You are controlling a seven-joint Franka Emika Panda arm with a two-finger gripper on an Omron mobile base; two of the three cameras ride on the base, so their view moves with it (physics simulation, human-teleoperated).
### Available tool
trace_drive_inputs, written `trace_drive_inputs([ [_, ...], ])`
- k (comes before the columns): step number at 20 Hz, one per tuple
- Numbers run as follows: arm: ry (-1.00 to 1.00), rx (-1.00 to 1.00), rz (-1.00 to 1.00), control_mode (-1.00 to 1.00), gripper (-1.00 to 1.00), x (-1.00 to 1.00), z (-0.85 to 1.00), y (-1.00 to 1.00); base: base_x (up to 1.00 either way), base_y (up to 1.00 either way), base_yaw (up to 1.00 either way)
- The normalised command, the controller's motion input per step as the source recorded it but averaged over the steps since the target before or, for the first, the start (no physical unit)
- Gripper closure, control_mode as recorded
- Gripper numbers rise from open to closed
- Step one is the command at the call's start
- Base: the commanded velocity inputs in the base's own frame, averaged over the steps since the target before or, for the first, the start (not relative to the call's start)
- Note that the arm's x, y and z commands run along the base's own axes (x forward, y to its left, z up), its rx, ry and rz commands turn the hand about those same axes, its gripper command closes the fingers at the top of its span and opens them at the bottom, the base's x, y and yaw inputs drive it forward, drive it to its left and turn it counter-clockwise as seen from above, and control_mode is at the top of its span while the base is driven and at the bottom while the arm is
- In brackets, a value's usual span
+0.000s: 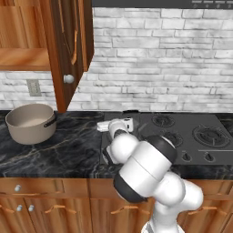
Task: Pick the kettle from the cabinet and place it on a stove burner. Then pick the pot from the counter and place it on another stove burner. Finally, turn both burners on.
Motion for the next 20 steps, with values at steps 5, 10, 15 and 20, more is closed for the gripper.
trace_drive_inputs([
  [5, 0.0, -0.02, 0.0, -1.0, -1.0, -0.01, 0.0, 0.0, 0.0, 0.0, 0.0],
  [10, -0.03, -0.03, 0.0, -1.0, -1.0, -0.24, 0.0, 0.0, 0.0, 0.0, 0.0],
  [15, -0.04, -0.05, 0.0, -1.0, -1.0, -0.22, 0.09, 0.0, 0.0, 0.0, 0.0],
  [20, -0.01, -0.05, 0.0, -1.0, -1.0, -0.31, 0.22, 0.0, 0.0, 0.0, 0.0],
])
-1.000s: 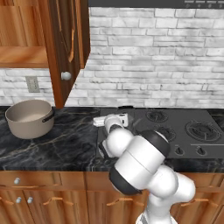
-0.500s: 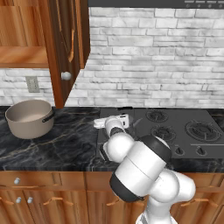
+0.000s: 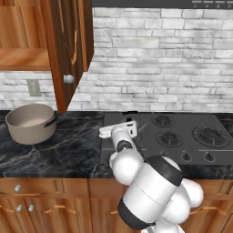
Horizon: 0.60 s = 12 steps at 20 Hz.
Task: Pick the kettle from the cabinet and place it on a stove burner. Then pick the pot from the counter and place it on another stove burner. Finally, turn both burners on.
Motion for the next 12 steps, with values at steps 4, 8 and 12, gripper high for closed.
trace_drive_inputs([
  [4, 0.0, -0.01, 0.0, -1.0, -1.0, -0.48, 0.26, 0.0, 0.0, 0.0, 0.0],
  [8, 0.02, 0.0, 0.0, -1.0, -1.0, -0.48, 0.3, 0.0, 0.0, 0.0, 0.0],
  [12, 0.1, 0.0, 0.0, -1.0, -1.0, -0.4, 0.38, 0.0, 0.0, 0.0, 0.0],
])
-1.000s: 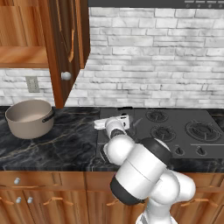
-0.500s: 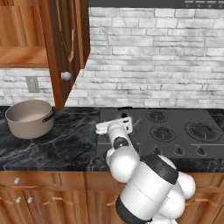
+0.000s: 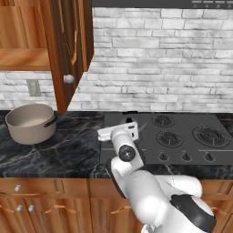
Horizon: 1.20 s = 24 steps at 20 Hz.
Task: Pick the kettle from the cabinet and place it on a stove burner. Then pick the pot from the counter and place it on another stove burner. Finally, turn both burners on.
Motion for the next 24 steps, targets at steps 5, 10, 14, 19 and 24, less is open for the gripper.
trace_drive_inputs([
  [5, 0.12, 0.0, 0.0, -1.0, -1.0, -0.4, 0.32, 0.0, 0.0, 0.0, 0.0],
  [10, 0.12, 0.01, 0.0, -1.0, -1.0, -0.43, 0.27, 0.0, 0.0, 0.0, 0.0],
  [14, 0.1, 0.03, 0.0, -1.0, -1.0, -0.51, 0.19, 0.0, 0.0, 0.0, 0.0],
  [19, 0.1, 0.04, 0.0, -1.0, -1.0, -0.55, 0.17, 0.0, 0.0, 0.0, 0.0],
  [24, 0.14, 0.05, 0.0, -1.0, -1.0, -0.51, 0.19, 0.0, 0.0, 0.0, 0.0],
])
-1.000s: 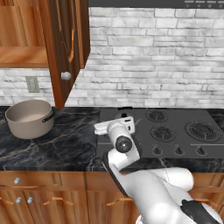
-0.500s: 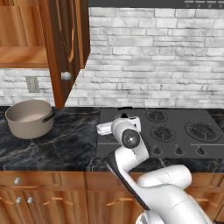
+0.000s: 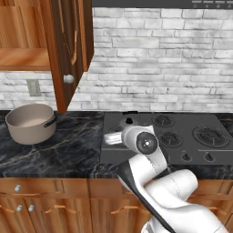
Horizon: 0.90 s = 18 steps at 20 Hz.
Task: Pick the kettle from the cabinet and place it on a stove burner. Then pick the pot from the counter and place it on another stove burner. Finally, turn both burners on.
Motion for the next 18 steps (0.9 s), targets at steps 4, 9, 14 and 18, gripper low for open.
trace_drive_inputs([
  [4, 0.17, 0.04, 0.0, -1.0, -1.0, -0.46, 0.22, 0.0, 0.0, 0.0, 0.0],
  [9, 0.18, 0.04, 0.0, -1.0, -1.0, -0.42, 0.21, 0.0, 0.0, 0.0, 0.0],
  [14, 0.16, 0.03, 0.0, -1.0, -1.0, -0.45, 0.09, 0.0, 0.0, 0.0, 0.0],
  [18, 0.11, 0.03, 0.0, -1.0, -1.0, -0.55, 0.0, -0.01, 0.0, 0.0, 0.0],
])
